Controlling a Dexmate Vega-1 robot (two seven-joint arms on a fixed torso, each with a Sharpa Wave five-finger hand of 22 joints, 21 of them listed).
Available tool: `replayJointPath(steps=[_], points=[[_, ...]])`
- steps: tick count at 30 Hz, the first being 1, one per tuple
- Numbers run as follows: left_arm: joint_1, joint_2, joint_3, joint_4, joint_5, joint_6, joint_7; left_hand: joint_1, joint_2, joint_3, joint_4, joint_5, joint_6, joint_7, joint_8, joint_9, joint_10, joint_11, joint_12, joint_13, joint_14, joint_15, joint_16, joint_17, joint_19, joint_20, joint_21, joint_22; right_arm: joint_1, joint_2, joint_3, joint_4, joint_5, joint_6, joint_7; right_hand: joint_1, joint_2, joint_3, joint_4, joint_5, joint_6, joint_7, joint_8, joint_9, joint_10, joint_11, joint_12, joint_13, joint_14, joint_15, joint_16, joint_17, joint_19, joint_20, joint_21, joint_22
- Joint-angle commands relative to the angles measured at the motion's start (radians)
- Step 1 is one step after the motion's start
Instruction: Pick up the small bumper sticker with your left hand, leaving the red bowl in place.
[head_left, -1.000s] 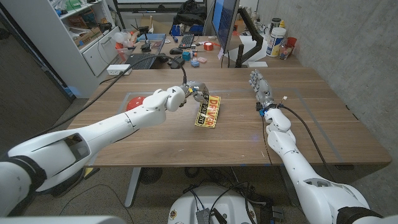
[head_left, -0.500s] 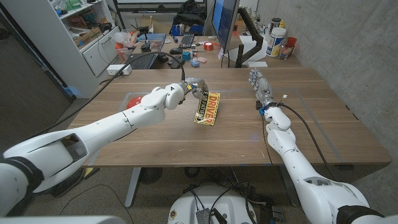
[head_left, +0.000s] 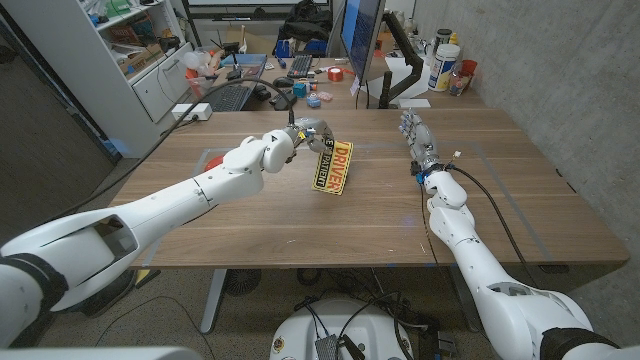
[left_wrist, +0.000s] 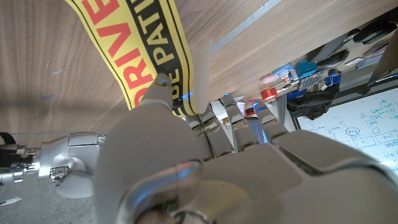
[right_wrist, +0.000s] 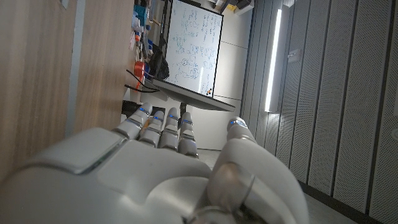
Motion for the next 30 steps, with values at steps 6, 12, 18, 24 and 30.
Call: replayJointPath(steps=[6, 12, 18, 24, 30], points=[[0.005, 0.005, -0.031, -0.023, -0.025, 0.007, 0.031, 0.004, 0.002, 0.004, 0.007, -0.008, 0.012, 0.003, -0.007, 0.002, 0.009, -0.002, -0.004, 0.004, 0.009, -0.066, -0.005, 0.002, 0.007, 0.006, -0.003, 0.001, -0.003, 0.001, -0.001, -0.008, -0.004, 0.003, -0.004, -0.005, 0.003, 0.001, -0.003, 0.005, 0.009, -0.002, -0.001, 0.003, 0.008, 0.003, -0.002, 0.004, 0.009, -0.001, 0.003, 0.002, -0.001, -0.002, 0.000, 0.002], [0.003, 0.005, -0.037, -0.034, -0.026, 0.011, 0.037, 0.003, 0.005, 0.004, 0.010, -0.011, 0.017, 0.004, -0.008, 0.002, 0.011, 0.001, -0.006, 0.004, 0.011, -0.066, -0.005, 0.002, 0.009, 0.009, -0.003, 0.001, -0.007, -0.002, -0.001, -0.017, -0.001, 0.001, -0.004, -0.005, 0.003, 0.001, -0.003, 0.005, 0.008, -0.002, -0.001, 0.003, 0.009, 0.002, -0.002, 0.004, 0.010, -0.001, 0.004, 0.002, -0.001, -0.002, 0.000, 0.002], [0.004, 0.011, -0.039, -0.049, -0.018, 0.016, 0.043, 0.003, 0.006, 0.004, 0.011, -0.015, 0.016, 0.002, -0.012, 0.002, 0.013, 0.000, -0.009, 0.004, 0.010, -0.067, -0.007, 0.002, 0.010, 0.010, -0.005, 0.002, -0.003, -0.004, -0.003, -0.019, 0.000, 0.003, -0.001, -0.005, 0.003, 0.001, -0.003, 0.005, 0.009, -0.002, -0.001, 0.003, 0.008, 0.002, -0.003, 0.004, 0.010, 0.000, 0.003, 0.002, -0.001, -0.002, 0.000, 0.002], [0.007, 0.022, -0.049, -0.077, -0.006, 0.034, 0.044, 0.002, 0.007, 0.004, 0.012, -0.019, 0.023, 0.000, -0.014, 0.003, 0.017, -0.002, -0.011, 0.004, 0.014, -0.068, -0.007, 0.002, 0.012, 0.008, -0.006, 0.002, 0.005, -0.005, -0.006, -0.010, 0.002, 0.003, 0.007, -0.005, 0.003, 0.001, -0.003, 0.005, 0.009, -0.003, -0.001, 0.003, 0.008, 0.002, -0.003, 0.004, 0.009, 0.000, 0.003, 0.002, -0.001, -0.002, 0.000, 0.002], [0.012, 0.032, -0.059, -0.099, 0.000, 0.048, 0.040, 0.003, 0.009, 0.004, 0.013, -0.022, 0.026, -0.001, -0.017, 0.003, 0.019, -0.004, -0.012, 0.005, 0.016, -0.068, -0.008, 0.002, 0.015, 0.011, -0.006, 0.002, 0.014, -0.003, -0.009, 0.001, 0.003, 0.006, 0.015, -0.006, 0.003, 0.001, -0.003, 0.005, 0.009, -0.003, -0.002, 0.003, 0.008, 0.002, -0.003, 0.004, 0.009, -0.001, 0.003, 0.002, -0.001, -0.002, 0.000, 0.002]])
